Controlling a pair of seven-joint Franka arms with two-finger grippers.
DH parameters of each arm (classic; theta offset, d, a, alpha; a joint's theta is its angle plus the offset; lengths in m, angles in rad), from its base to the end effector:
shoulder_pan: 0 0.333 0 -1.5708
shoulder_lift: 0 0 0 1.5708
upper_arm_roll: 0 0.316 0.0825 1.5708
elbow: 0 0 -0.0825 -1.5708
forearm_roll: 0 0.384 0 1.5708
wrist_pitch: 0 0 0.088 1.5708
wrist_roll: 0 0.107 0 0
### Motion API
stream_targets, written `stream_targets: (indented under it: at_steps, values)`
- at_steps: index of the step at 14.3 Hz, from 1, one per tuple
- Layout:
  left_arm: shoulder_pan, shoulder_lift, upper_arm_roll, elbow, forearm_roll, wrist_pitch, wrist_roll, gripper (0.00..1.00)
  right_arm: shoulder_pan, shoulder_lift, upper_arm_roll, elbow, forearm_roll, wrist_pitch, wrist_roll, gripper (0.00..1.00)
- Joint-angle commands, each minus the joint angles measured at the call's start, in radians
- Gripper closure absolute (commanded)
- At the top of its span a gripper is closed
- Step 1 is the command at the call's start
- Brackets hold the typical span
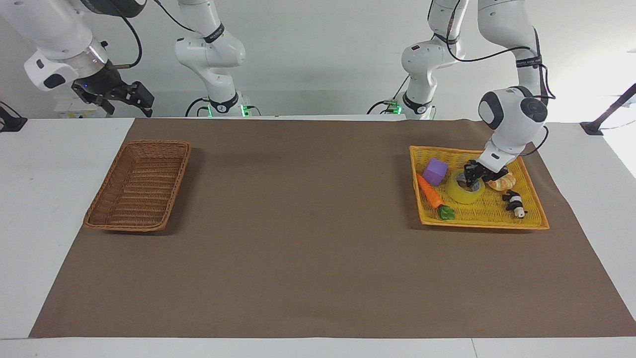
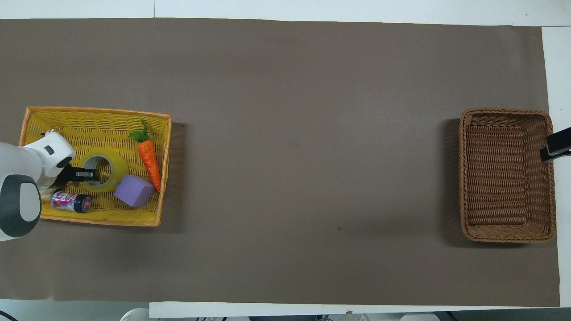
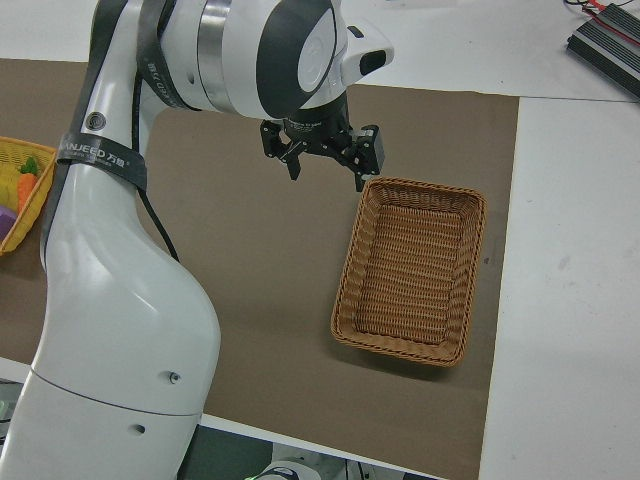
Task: Move tape to another basket
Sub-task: 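Close the left gripper on the tape roll rim and lift it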
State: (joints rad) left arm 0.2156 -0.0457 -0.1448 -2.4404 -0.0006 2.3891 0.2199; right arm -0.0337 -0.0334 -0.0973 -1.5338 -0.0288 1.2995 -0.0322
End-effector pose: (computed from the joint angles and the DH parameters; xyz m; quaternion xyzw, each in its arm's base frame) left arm 0.4756 0.0339 0.3190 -0.9972 0.0742 0.0035 0.0026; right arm 0.5091 -0.0717 0.6384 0.9935 -0.0514 -0.1010 0.0044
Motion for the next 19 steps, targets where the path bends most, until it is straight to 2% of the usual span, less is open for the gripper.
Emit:
stream_targets:
  at_steps: [1, 5, 6, 8, 10, 12, 15, 16, 17, 19]
  values:
    - [0.002, -0.020, 0.001, -0.026, -0.005, 0.018, 0.013, 0.57, -0.002, -0.025, -0.001, -0.028, -0.005, 0.001, -0.025, 0.00]
    - [-0.002, 0.006, 0.001, -0.026, -0.007, 0.012, 0.012, 0.57, -0.002, -0.025, -0.001, -0.028, -0.005, 0.001, -0.025, 0.00]
    - [-0.004, 0.007, 0.001, -0.023, -0.007, 0.012, 0.012, 0.63, -0.002, -0.025, -0.001, -0.028, -0.005, 0.001, -0.025, 0.00]
    - [0.001, 0.007, 0.001, -0.022, -0.007, 0.013, 0.015, 1.00, -0.002, -0.025, -0.001, -0.028, -0.005, 0.001, -0.025, 0.00]
    - [-0.004, 0.023, 0.002, 0.033, -0.007, -0.011, 0.030, 1.00, -0.002, -0.026, -0.001, -0.028, -0.005, 0.001, -0.025, 0.00]
    - [0.001, 0.039, 0.002, 0.162, -0.007, -0.146, 0.046, 1.00, -0.002, -0.025, -0.001, -0.028, -0.005, 0.001, -0.025, 0.00]
    - [-0.033, 0.075, -0.006, 0.494, -0.015, -0.504, 0.036, 1.00, -0.002, -0.025, -0.001, -0.028, -0.005, 0.001, -0.025, 0.00]
    - [-0.079, 0.081, -0.006, 0.592, -0.019, -0.604, 0.029, 1.00, -0.002, -0.026, 0.001, -0.028, -0.005, 0.001, -0.025, 0.00]
    - [-0.123, 0.079, -0.004, 0.656, -0.051, -0.664, 0.010, 1.00, -0.002, -0.026, -0.001, -0.028, -0.005, 0.001, -0.025, 0.00]
    - [-0.211, 0.066, -0.007, 0.695, -0.189, -0.682, -0.098, 1.00, -0.002, -0.025, -0.001, -0.028, -0.005, 0.001, -0.025, 0.00]
